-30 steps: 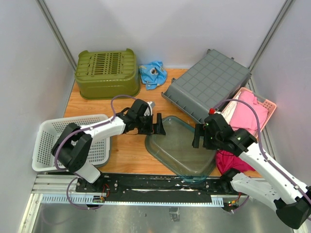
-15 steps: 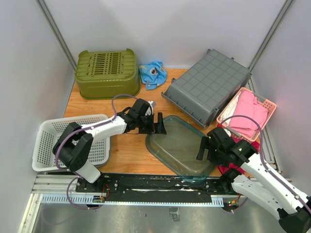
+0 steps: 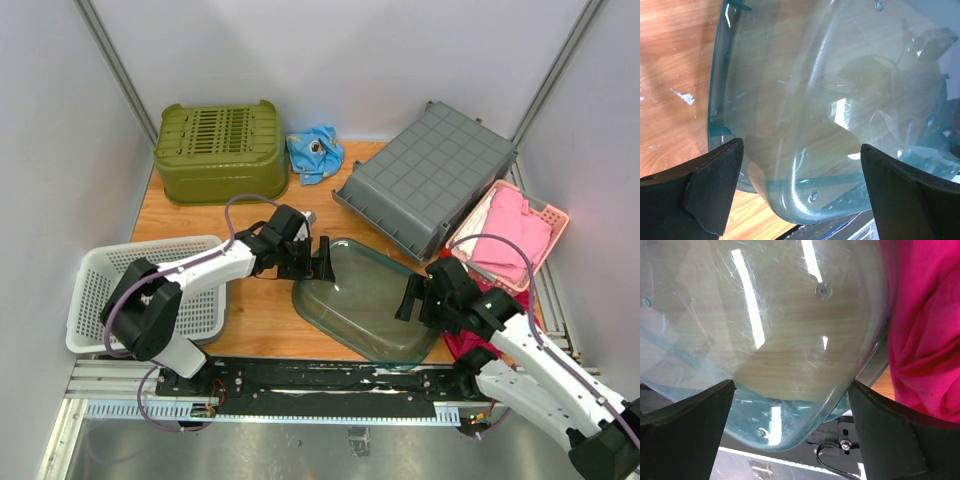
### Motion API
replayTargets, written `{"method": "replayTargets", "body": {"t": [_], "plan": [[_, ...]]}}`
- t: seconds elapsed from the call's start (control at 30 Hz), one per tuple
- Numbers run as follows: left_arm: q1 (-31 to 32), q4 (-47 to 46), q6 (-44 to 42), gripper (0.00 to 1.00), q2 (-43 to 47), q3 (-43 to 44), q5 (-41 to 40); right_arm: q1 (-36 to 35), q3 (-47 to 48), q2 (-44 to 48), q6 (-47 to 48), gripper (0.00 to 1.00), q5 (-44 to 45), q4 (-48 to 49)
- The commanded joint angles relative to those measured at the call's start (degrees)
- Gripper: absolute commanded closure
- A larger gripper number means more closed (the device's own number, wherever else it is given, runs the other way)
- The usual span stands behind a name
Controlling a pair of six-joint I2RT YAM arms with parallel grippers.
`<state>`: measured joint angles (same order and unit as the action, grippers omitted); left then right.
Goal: Turn the large container upside down
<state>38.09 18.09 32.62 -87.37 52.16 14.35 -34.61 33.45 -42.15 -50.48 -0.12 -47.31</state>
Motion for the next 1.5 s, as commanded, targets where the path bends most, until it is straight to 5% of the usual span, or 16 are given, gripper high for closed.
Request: {"method": "replayTargets", "body": {"t": [0.0, 0.47, 0.73, 1.1, 1.47], "plan": [[2.9, 6.0, -1.3, 0.01, 0.5, -0.1, 4.1, 1.3, 2.8, -2.8, 4.2, 0.05, -2.7, 13.2], [6.7, -4.9, 1.7, 0.01, -2.4, -1.9, 19.2, 10.2, 4.7, -6.7, 9.2, 0.05, -4.0, 9.8], [11.2, -6.8, 2.7, 0.01, -6.2, 0.6, 19.5, 11.1, 8.7, -5.5, 11.3, 0.03, 3.2, 4.3], [11.4, 3.4, -1.3, 0.01, -7.6, 8.7, 8.7, 11.1, 14.4, -3.3, 16.2, 0.01, -0.6, 5.9], [2.6, 17.5, -7.2, 0.01, 0.2, 11.0, -2.1, 11.1, 20.0, -7.1, 21.8, 0.01, -1.8, 8.0]]}}
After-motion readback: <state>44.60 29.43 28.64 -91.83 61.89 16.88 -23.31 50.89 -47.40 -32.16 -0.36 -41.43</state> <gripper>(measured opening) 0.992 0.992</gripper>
